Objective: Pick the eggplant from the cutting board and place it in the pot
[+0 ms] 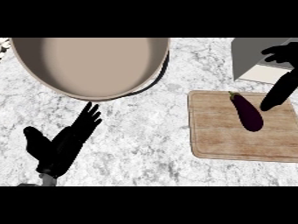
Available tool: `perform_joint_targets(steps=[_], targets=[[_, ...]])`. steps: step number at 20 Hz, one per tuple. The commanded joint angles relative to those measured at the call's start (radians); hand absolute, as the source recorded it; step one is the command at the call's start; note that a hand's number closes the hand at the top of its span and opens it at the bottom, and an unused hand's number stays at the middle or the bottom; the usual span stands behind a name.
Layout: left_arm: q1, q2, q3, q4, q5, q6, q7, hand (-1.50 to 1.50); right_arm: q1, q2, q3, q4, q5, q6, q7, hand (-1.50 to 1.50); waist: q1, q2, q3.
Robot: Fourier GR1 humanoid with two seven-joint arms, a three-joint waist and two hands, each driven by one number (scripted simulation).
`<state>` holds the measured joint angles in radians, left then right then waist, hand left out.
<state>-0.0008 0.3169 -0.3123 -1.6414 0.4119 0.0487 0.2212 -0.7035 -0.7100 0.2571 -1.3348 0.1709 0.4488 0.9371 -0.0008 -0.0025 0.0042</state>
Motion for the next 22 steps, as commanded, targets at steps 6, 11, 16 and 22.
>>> perform_joint_targets(steps=[6,11,16,22], targets=[[-0.012,-0.037,0.009,-0.004,-0.037,0.0,-0.006,0.0,-0.053,0.166,0.007,0.061,0.007,-0.029,0.173,-1.5,0.013,0.004,-0.005],[-0.03,-0.06,0.032,0.046,-0.041,-0.035,-0.012,0.0,-0.055,0.207,-0.031,0.062,0.034,-0.029,0.173,-1.5,0.006,0.003,-0.005],[0.0,-0.032,0.06,-0.074,-0.022,-0.015,0.069,0.0,0.035,0.209,0.021,0.009,0.086,-0.01,0.17,-1.5,0.005,0.0,-0.004],[-0.037,-0.071,0.049,-0.006,-0.053,-0.03,0.041,0.0,0.044,0.234,0.071,0.004,0.189,-0.018,0.231,-1.5,0.0,0.001,-0.005]])
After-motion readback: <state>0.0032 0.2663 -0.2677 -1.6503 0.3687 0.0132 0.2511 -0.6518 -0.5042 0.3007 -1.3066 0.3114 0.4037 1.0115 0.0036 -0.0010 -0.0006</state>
